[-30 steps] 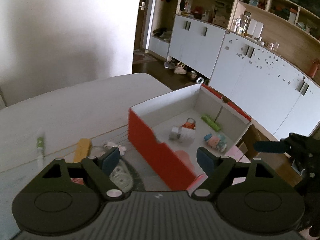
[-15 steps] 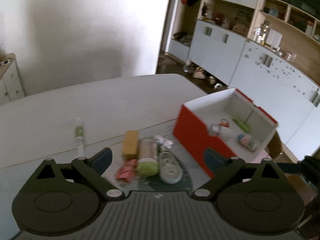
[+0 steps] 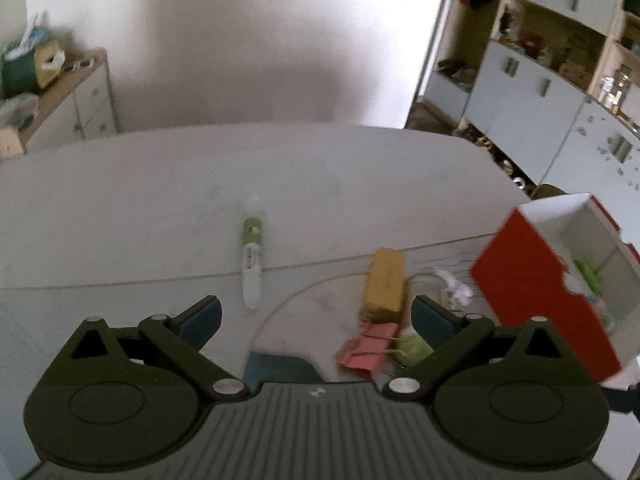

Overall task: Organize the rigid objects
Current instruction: 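Grasp the white-green glue stick with the left gripper while the right grasps the teal tape dispenser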

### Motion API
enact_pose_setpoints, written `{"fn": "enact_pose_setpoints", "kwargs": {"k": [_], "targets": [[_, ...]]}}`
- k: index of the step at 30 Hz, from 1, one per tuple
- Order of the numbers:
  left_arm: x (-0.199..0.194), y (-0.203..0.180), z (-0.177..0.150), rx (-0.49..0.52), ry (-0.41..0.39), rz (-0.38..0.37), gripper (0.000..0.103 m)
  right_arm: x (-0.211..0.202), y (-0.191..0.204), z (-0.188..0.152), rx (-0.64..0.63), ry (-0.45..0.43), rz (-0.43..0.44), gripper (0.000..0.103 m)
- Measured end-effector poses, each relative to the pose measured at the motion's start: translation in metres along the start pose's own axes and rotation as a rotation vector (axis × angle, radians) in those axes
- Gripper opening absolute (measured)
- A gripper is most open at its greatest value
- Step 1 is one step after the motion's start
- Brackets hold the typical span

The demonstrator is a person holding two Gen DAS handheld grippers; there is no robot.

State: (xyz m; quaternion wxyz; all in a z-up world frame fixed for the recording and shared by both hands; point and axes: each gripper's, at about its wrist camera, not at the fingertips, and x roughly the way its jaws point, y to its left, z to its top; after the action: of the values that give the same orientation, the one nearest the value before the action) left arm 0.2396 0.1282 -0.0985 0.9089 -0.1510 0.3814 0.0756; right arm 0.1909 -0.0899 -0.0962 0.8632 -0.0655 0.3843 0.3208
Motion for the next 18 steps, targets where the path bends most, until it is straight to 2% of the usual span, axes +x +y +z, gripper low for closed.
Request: {"fn": "enact_pose_setpoints", "kwargs": {"k": [4,11,18], "targets": [[0.028,0.010,0.002,-0.018,0.017,0.072,0.102,0.028,-0.004,-0.001,-0.021,0.018,-0.070,0.097],[0.074,0.014,0.002,0.005,0.055,0.099,0.102,0.068,-0.009,-0.002,-0.009,0.053,-0.120,0.089],[0.100,0.017,0.003,0.026,0.069,0.144,0.102,0.082,-0.017,-0.002,-0.007,0.056,-0.129,0.082]]}}
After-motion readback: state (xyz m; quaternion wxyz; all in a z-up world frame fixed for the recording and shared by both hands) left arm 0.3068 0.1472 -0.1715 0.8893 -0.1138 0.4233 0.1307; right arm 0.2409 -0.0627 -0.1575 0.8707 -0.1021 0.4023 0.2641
